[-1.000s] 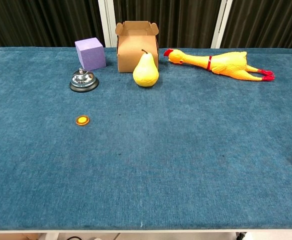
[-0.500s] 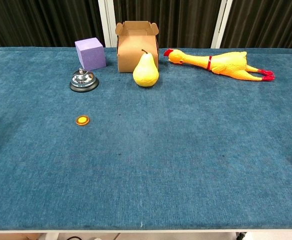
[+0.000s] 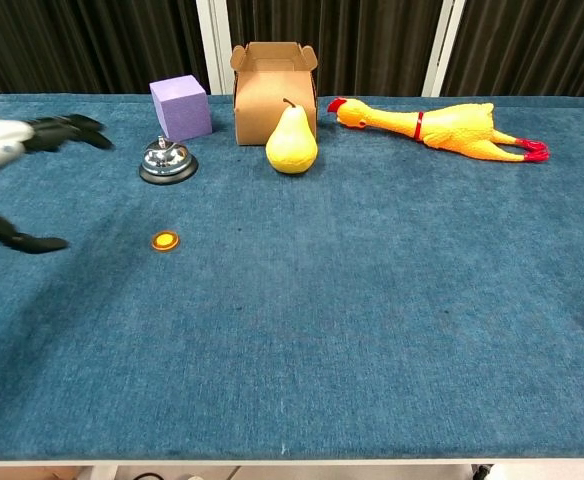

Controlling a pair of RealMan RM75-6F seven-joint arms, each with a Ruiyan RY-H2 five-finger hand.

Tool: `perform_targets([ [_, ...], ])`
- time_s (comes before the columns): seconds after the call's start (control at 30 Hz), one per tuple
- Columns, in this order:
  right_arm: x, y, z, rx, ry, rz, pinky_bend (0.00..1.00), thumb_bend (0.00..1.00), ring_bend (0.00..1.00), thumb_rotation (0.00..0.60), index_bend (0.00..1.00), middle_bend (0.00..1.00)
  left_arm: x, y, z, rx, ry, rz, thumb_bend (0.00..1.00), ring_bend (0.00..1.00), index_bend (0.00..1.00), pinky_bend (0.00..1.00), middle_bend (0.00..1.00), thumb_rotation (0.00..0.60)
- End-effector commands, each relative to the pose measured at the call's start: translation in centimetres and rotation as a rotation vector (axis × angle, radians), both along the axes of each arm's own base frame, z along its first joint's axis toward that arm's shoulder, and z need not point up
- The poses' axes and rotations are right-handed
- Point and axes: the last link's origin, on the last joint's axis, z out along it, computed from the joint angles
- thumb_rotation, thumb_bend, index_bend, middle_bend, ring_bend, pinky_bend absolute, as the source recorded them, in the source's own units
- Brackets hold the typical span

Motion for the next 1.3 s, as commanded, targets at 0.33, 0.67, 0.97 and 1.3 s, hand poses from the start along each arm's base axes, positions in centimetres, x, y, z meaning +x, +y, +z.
perform_targets([
  [0.33,-0.1,-0.1,-0.1,0.002,-0.002,-0.002,0.08,0.69,0.11,0.600,0.00,0.03,1.8,3.1,-3.7,-0.080,0.032,-0.012,0.19,0.00,0.25,0.13,0.00,0.600],
  [0.67,-0.1,-0.2,-0.1,0.006,-0.005,-0.005,0.08,0.69,0.11,0.600,0.00,0.03,1.3,3.8,-4.1,-0.086,0.082,0.003,0.21,0.00,0.30,0.13,0.00,0.600],
  [0.97,-0.1,-0.1,-0.2,0.005,0.000,-0.003,0.08,0.69,0.11,0.600,0.00,0.03,1.5,3.4,-5.0,-0.108,0.086,0.008,0.21,0.00,0.34,0.13,0.00,0.600],
  [1.3,-0.1,-0.2,-0.3,0.009,0.001,-0.003,0.08,0.69,0.11,0.600,0.00,0.03,2.3,4.0,-6.0,-0.123,0.075,0.001,0.23,0.00,0.36,0.13,0.00,0.600],
])
